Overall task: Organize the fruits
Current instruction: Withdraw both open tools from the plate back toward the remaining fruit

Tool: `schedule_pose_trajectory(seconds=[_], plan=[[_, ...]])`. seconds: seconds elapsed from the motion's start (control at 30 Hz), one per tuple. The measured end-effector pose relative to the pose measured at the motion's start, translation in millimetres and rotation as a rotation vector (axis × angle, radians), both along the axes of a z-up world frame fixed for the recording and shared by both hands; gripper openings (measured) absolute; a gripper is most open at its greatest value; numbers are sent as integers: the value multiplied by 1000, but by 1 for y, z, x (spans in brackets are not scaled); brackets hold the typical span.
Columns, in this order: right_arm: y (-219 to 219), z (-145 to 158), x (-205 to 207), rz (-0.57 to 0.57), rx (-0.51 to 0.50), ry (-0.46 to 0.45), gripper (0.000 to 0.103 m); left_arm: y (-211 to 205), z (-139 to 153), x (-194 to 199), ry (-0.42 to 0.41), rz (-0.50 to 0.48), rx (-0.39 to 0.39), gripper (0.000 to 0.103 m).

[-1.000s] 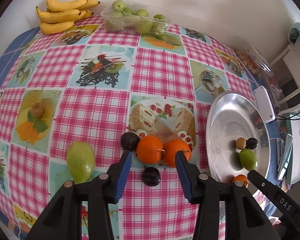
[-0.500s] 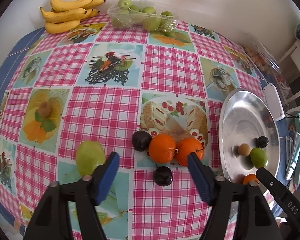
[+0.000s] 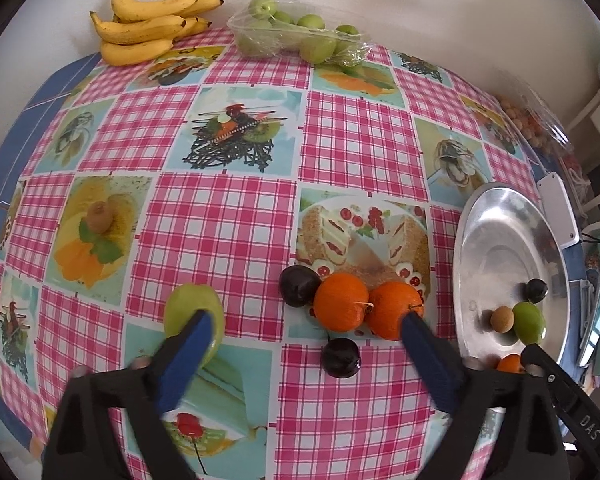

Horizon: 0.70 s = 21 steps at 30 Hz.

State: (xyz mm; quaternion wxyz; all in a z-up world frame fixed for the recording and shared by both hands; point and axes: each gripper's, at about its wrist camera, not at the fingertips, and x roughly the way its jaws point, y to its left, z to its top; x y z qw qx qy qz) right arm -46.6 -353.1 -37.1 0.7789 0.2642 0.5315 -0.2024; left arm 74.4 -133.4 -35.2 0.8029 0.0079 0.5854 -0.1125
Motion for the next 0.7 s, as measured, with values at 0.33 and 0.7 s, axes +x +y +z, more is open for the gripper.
schedule_pose_trajectory(seconds=[0.33, 0.7], plan=[[2, -1, 2, 10, -7, 4, 99, -3, -3, -1, -9, -20, 35, 103], [4, -4, 1, 25, -20, 27, 99, 2, -2, -1, -4, -16, 30, 103]])
